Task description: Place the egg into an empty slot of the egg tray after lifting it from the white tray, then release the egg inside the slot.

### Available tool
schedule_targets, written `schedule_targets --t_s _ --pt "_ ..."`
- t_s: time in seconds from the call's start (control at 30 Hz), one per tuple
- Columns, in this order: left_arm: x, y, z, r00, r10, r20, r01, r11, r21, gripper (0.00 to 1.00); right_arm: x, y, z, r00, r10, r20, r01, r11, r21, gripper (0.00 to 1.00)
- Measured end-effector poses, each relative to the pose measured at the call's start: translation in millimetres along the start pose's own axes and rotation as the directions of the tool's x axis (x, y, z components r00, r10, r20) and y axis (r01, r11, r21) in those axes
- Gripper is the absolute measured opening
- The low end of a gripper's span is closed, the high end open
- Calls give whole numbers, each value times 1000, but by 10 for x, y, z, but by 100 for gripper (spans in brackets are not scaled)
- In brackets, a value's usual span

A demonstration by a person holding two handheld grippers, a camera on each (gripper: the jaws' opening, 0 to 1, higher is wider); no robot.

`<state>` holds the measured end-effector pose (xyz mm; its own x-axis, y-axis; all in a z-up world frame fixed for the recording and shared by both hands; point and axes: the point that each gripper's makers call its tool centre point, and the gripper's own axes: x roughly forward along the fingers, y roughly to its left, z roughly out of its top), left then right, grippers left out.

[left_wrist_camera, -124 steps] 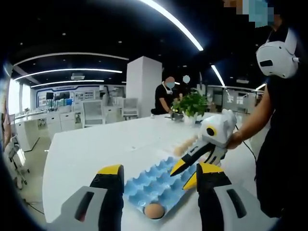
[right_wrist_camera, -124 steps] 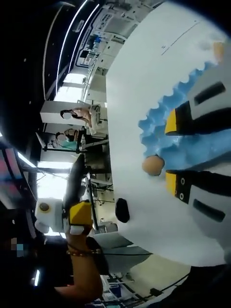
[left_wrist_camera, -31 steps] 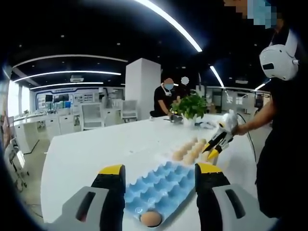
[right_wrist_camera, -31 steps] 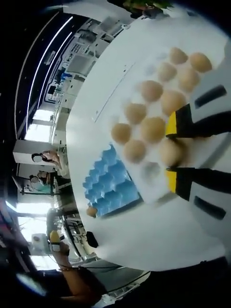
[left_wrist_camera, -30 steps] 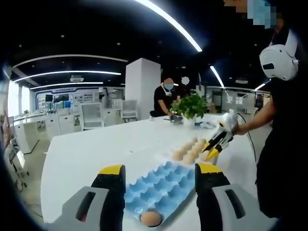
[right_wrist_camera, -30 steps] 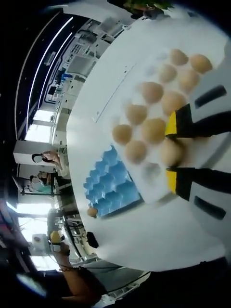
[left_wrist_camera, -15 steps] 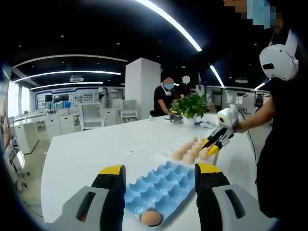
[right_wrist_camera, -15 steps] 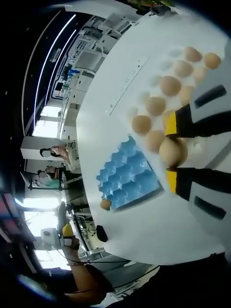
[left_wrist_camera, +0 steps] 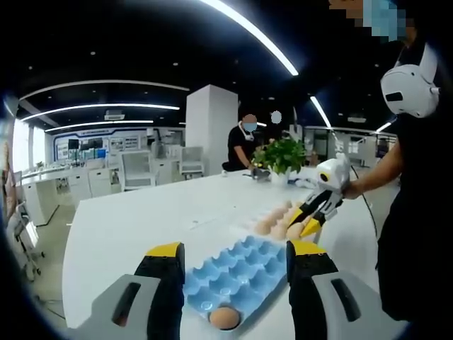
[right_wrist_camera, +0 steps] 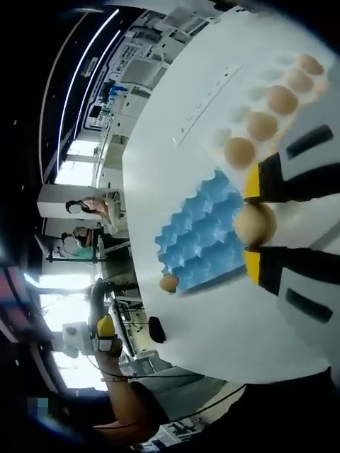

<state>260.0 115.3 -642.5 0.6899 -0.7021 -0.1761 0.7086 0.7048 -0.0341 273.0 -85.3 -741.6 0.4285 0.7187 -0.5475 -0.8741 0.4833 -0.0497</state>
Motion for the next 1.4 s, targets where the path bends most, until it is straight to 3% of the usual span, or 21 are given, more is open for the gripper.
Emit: schedule_targets --t_s 1.0,1.4 --pt "-139 110 -47 1000 30 3 -30 1000 -10 58 671 558 515 984 167 61 -163 984 -74 23" --pt "-167 157 -63 999 36 8 -36 999 -12 58 919 743 621 975 215 59 -209 973 -98 23"
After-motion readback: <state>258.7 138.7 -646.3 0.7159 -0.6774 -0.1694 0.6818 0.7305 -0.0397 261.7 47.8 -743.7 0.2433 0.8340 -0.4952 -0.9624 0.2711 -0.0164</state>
